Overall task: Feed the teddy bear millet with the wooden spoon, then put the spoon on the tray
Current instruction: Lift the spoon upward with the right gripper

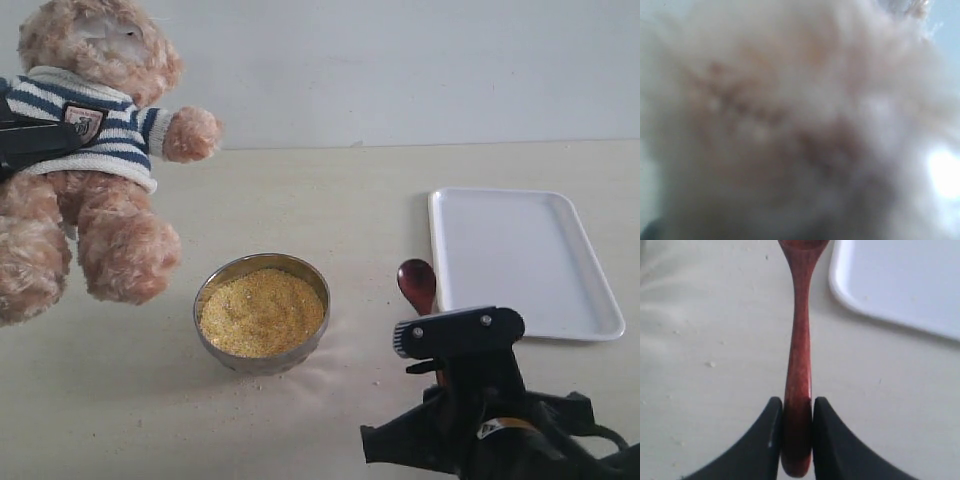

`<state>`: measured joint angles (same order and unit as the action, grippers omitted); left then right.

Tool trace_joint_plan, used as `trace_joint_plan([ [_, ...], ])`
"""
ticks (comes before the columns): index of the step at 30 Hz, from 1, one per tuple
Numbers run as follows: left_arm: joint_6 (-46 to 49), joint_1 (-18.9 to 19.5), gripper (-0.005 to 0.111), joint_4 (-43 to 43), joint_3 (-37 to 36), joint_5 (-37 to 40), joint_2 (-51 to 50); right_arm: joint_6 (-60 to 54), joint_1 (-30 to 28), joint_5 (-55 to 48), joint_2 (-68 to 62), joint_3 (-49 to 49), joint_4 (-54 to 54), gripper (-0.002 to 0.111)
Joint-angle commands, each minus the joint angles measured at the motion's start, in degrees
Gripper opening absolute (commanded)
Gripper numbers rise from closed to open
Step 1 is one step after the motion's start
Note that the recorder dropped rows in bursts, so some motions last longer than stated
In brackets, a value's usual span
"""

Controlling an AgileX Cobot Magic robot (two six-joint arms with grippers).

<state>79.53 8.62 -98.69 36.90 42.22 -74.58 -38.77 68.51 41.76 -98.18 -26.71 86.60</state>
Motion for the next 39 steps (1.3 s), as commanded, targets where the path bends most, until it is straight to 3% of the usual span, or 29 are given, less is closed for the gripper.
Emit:
trace_joint_plan([
  [1, -0.02, 0.15, 0.005, -1.26, -0.18, 1.03, 0.61, -8.49, -0.05, 1.74, 7.49, 0.06, -0.09, 0.0],
  [9, -0.02, 0.15, 0.005, -1.26, -0.18, 0.41, 0.61, -40.09, -0.05, 1.74, 21.06, -0.36, 1.93, 0.0],
  [13, -0.02, 0.15, 0.005, -1.26, -0.18, -2.31, 0.61, -66.71, -0.54, 1.74, 25.54, -5.81, 10.59, 0.0],
  [16, -0.02, 0.15, 0.005, -1.26, -0.18, -4.14, 0.61, -83.01, -4.25, 2.24, 25.51, -12.35, 13.35, 0.0],
  [22, -0.02, 0.15, 0.005, -1.26, -0.18, -5.48, 0.61, -83.0, -14.63, -2.09, 25.06, -20.18, 13.35, 0.0],
  [28, 0.69, 0.15, 0.005, -1.26, -0.18, -16.91, 0.61, -83.0, -15.47, -19.96, 24.78, -19.03, 12.89, 0.0],
  [31, 0.69, 0.15, 0.005, -1.26, -0.18, -17.01, 0.61, -83.0, -15.47, -23.32, 24.6, -18.23, 2.88, 0.0],
  [33, 0.69, 0.15, 0.005, -1.26, -0.18, -16.13, 0.61, -83.0, -15.47, -18.47, 24.13, -18.01, -4.98, 0.0],
  [35, 0.69, 0.15, 0.005, -1.26, -0.18, -15.58, 0.61, -83.0, -15.47, -6.92, 22.65, -18.01, -10.88, 0.0],
  [39, 0.69, 0.15, 0.005, -1.26, -0.18, -15.47, 0.61, -83.0, -15.6, 16.76, 19.38, -18.01, -13.32, 0.0],
])
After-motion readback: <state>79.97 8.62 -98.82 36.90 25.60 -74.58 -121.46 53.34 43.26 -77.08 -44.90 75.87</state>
